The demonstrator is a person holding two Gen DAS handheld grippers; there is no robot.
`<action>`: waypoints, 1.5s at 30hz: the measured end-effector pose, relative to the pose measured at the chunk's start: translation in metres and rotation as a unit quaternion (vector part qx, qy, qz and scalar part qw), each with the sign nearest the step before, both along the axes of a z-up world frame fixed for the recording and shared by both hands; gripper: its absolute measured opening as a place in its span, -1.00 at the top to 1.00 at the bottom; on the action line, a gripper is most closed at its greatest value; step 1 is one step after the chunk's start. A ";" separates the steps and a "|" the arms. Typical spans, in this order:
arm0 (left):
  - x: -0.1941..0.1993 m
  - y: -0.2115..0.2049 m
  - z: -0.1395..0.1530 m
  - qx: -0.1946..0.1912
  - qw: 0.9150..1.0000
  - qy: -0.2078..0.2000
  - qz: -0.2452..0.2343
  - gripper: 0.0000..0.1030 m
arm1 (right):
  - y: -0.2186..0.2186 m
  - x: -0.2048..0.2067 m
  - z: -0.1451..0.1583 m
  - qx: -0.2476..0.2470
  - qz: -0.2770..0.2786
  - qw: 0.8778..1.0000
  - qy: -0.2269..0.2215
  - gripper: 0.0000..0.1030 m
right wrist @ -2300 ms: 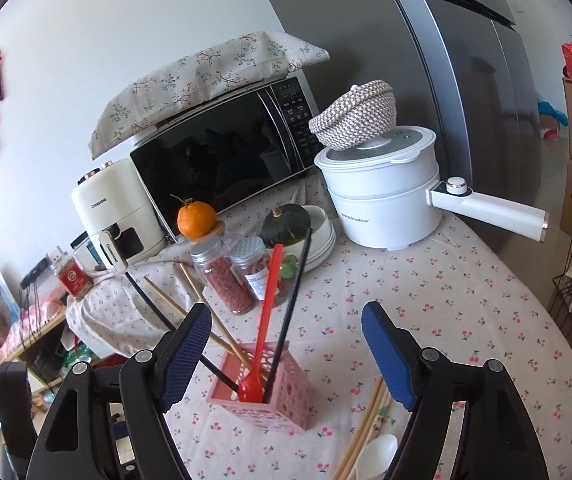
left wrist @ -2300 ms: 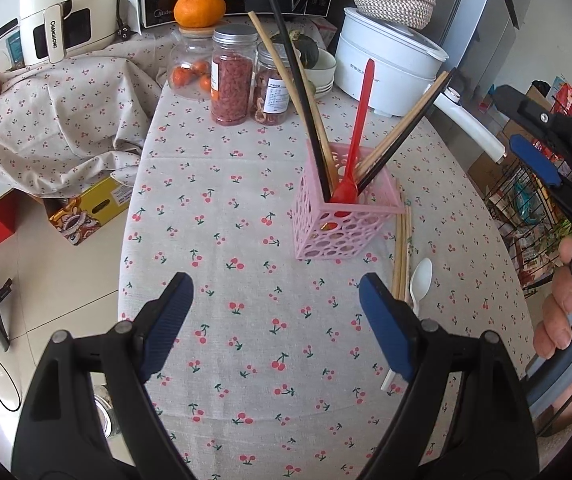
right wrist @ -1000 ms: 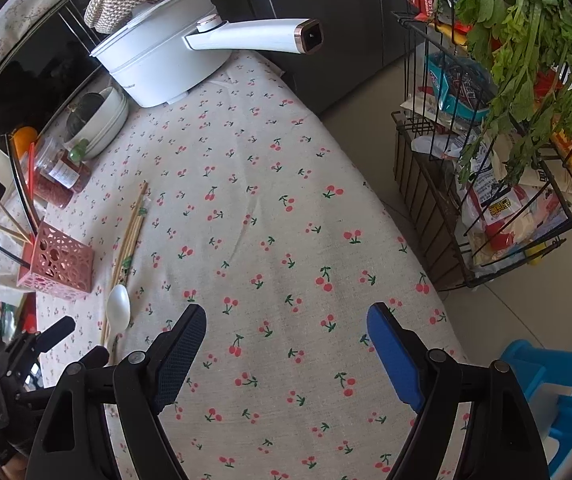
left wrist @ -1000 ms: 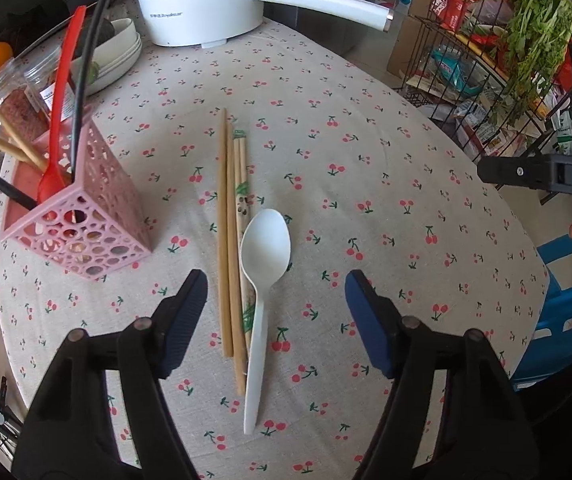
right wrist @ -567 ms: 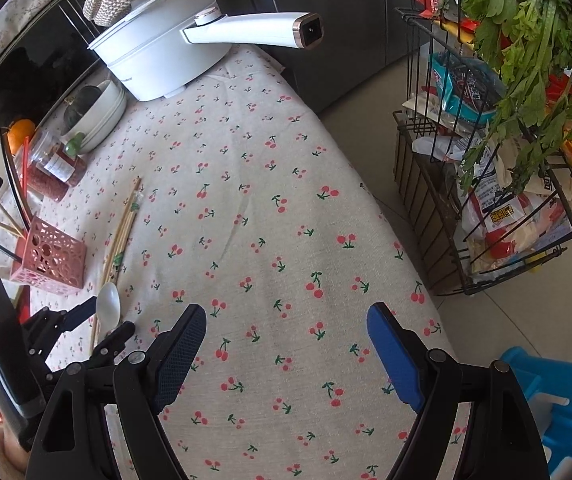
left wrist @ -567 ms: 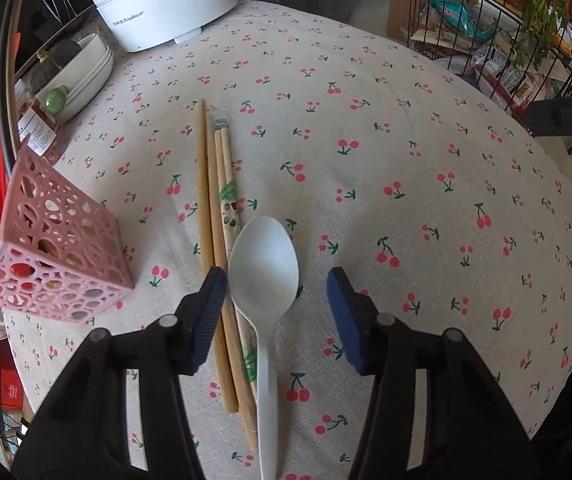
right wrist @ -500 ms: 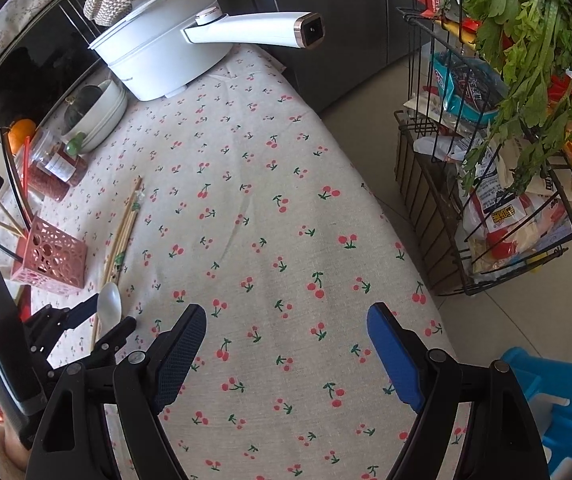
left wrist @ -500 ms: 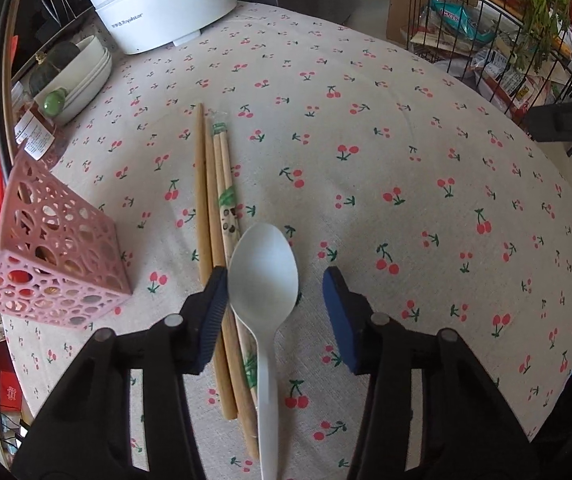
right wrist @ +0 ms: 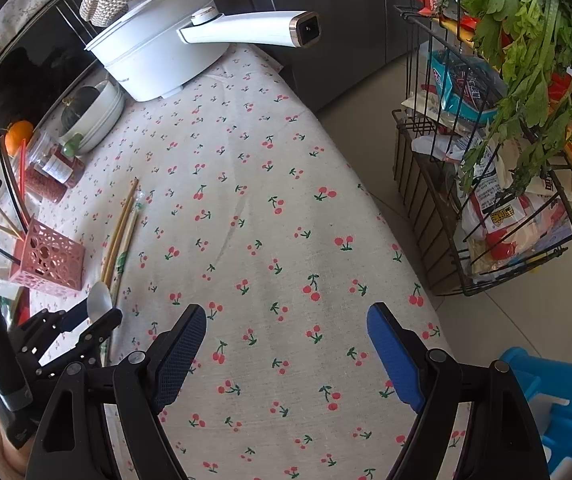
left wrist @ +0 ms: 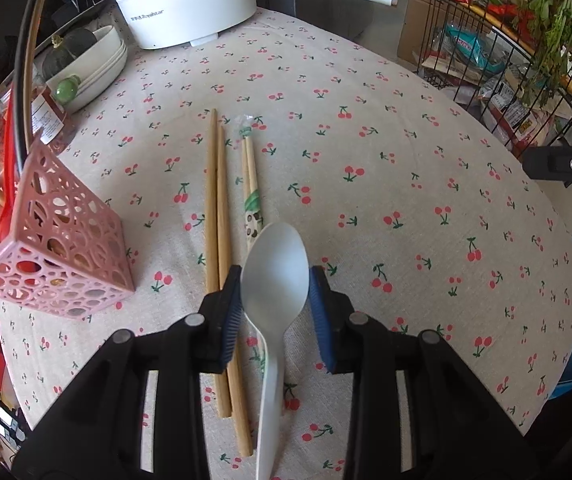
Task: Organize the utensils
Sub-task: 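Lift the white spoon toward the basket with left tool while right tool grasps a wooden chopstick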
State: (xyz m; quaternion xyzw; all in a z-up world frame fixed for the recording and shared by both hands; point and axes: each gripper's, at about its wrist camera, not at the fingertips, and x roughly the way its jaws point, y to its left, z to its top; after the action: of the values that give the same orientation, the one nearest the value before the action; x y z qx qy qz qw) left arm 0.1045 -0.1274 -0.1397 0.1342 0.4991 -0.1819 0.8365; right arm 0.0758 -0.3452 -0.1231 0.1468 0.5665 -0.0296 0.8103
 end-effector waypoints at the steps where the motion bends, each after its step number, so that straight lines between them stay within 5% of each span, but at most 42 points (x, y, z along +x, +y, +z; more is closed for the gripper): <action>1: 0.000 0.001 0.003 -0.005 1.000 -0.003 0.003 0.33 | 0.000 0.000 0.000 0.000 0.000 1.000 0.000 -0.63; 10: -0.010 0.025 0.050 -0.070 0.996 -0.055 0.033 0.33 | 0.010 0.004 0.000 -0.005 0.005 1.000 0.001 -0.63; 20: -0.027 0.069 0.100 -0.148 0.981 -0.111 0.062 0.33 | 0.044 0.021 -0.007 -0.005 0.030 0.999 0.011 -0.63; 32: -0.034 0.109 0.119 -0.177 0.969 -0.143 0.091 0.33 | 0.108 0.069 -0.027 0.021 0.069 0.997 0.006 -0.63; 40: -0.033 0.130 0.125 -0.199 0.963 -0.146 0.106 0.33 | 0.149 0.104 -0.055 0.041 0.076 0.996 0.033 -0.10; 45: -0.034 0.132 0.126 -0.205 0.963 -0.143 0.102 0.33 | 0.177 0.115 -0.055 -0.052 0.105 0.993 0.023 0.07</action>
State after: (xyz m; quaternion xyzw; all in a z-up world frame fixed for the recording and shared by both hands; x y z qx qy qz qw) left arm 0.0709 0.0047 -0.0132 -0.0668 0.3370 -0.1723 0.9232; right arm 0.1905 -0.1682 -0.1785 0.0437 0.5951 0.0225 0.8022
